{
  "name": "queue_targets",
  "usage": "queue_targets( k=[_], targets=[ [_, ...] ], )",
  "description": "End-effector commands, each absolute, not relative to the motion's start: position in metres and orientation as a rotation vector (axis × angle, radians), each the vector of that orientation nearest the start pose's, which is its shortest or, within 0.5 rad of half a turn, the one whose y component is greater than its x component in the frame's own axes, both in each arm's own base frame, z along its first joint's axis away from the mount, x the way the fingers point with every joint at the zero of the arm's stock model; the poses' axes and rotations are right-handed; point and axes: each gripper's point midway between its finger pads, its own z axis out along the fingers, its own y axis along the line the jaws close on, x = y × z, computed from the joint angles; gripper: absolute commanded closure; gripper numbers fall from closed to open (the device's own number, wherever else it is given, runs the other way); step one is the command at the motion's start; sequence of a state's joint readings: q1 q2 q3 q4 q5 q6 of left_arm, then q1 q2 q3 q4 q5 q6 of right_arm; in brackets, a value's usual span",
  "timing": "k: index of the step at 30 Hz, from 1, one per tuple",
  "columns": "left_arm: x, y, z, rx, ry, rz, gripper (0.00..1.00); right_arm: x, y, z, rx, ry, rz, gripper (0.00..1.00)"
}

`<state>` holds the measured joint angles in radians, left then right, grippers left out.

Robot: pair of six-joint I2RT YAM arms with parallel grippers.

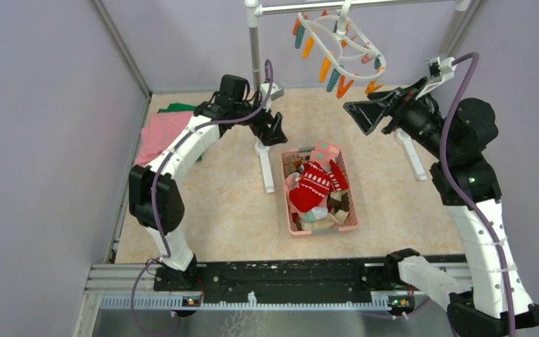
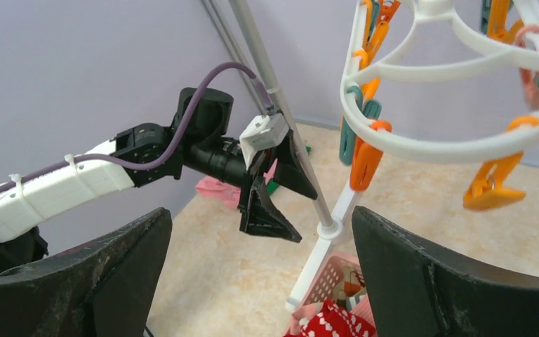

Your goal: Remove the socks clipped to the hanger

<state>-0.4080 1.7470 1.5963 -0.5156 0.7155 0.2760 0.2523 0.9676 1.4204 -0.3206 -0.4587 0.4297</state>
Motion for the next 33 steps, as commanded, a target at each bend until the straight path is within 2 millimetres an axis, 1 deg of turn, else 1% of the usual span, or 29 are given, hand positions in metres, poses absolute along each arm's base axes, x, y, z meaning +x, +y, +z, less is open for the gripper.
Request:
queue_targets(
  k=[1,3,4,8,10,12,13,15,18,21,24,25,26,28,30,31,33],
  targets=[
    [0.426,-0.269,0.253,1.069,1.803,-0.759,0.01,0.253,0.149,0.487,-0.215,1.446,0.82,0.03],
    [0.439,-0.266,0.256,1.066,1.808,-0.745,0.01,0.257,0.142,0.475,-0.164,1.48,0.786,0.06],
    [0.446,-0.265,0.261,1.063,1.797,-0.731,0.01,0.259,0.14,0.467,-0.14,1.5,0.779,0.08],
    [0.461,-0.264,0.267,1.058,1.775,-0.702,0.01,0.262,0.131,0.43,-0.051,1.564,0.759,0.13],
    [0.464,-0.262,0.262,1.051,1.789,-0.705,0.01,0.263,0.127,0.413,-0.012,1.585,0.749,0.13],
    [0.461,-0.259,0.253,1.046,1.816,-0.73,0.01,0.265,0.122,0.395,0.038,1.609,0.731,0.13],
    [0.457,-0.257,0.248,1.046,1.833,-0.748,0.01,0.266,0.118,0.385,0.065,1.622,0.717,0.13],
    [0.44,-0.254,0.236,1.066,1.867,-0.809,0.01,0.271,0.108,0.367,0.127,1.649,0.669,0.12],
    [0.401,-0.246,0.216,1.109,1.914,-0.872,0.01,0.277,0.089,0.341,0.216,1.679,0.576,0.08],
    [0.365,-0.233,0.203,1.141,1.934,-0.876,0.01,0.285,0.07,0.315,0.316,1.706,0.474,0.05],
    [0.327,-0.219,0.199,1.17,1.974,-0.895,0.01,0.292,0.058,0.289,0.381,1.731,0.4,0.01],
    [0.318,-0.214,0.202,1.175,1.982,-0.893,0.01,0.294,0.053,0.279,0.404,1.741,0.369,0.01],
    [0.311,-0.21,0.207,1.172,1.982,-0.888,0.01,0.296,0.047,0.265,0.428,1.76,0.331,0.01],
    [0.305,-0.197,0.221,1.129,1.968,-0.864,0.01,0.3,0.035,0.242,0.477,1.775,0.249,0.01],
    [0.309,-0.182,0.226,1.07,1.949,-0.819,0.01,0.303,0.021,0.221,0.543,1.76,0.172,0.01],
    [0.314,-0.173,0.225,1.028,1.952,-0.781,0.01,0.305,0.015,0.212,0.568,1.747,0.143,0.01],
    [0.335,-0.152,0.217,0.897,1.972,-0.66,0.01,0.309,0.006,0.201,0.593,1.699,0.1,0.01]
  ],
)
